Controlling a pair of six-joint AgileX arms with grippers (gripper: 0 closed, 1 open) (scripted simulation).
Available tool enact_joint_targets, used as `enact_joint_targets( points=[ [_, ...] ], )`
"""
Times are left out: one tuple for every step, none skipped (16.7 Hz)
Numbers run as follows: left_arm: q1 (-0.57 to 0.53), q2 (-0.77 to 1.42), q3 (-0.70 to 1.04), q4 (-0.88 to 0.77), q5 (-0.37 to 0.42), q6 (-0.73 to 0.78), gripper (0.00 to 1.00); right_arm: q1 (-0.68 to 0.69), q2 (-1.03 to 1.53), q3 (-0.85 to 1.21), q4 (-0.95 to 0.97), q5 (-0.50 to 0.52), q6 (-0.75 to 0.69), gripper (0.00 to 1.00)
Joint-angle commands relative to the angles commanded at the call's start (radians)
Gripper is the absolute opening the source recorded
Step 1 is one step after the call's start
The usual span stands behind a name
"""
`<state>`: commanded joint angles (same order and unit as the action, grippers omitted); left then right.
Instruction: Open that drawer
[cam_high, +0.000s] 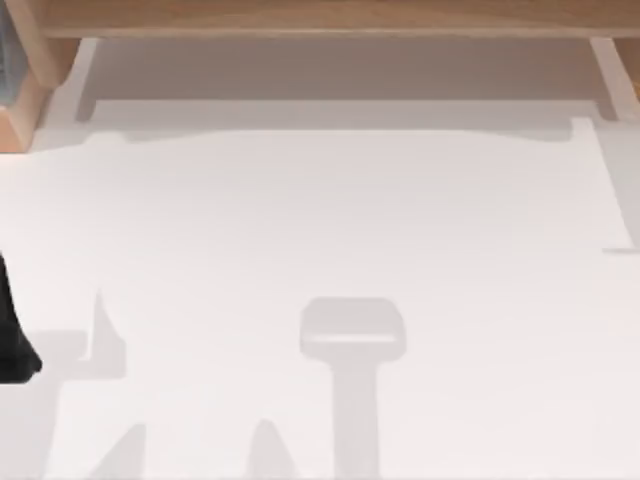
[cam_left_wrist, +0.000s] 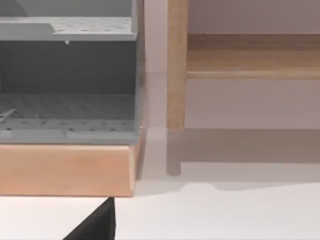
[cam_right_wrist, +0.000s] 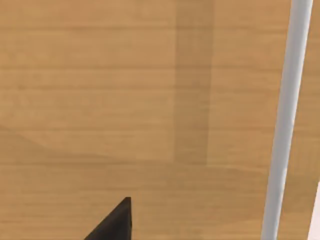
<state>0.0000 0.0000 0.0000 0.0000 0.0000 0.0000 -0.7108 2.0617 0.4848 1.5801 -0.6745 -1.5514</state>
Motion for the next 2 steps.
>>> enact_joint_targets(
  points=[
    [0.000,0.000,0.000,0.000,0.000,0.000,1.00,0.000,0.000,0.000,0.000,0.000,0.000,1.00],
    [0.000,0.000,0.000,0.000,0.000,0.000,1.00,0.000,0.000,0.000,0.000,0.000,0.000,1.00]
  ],
)
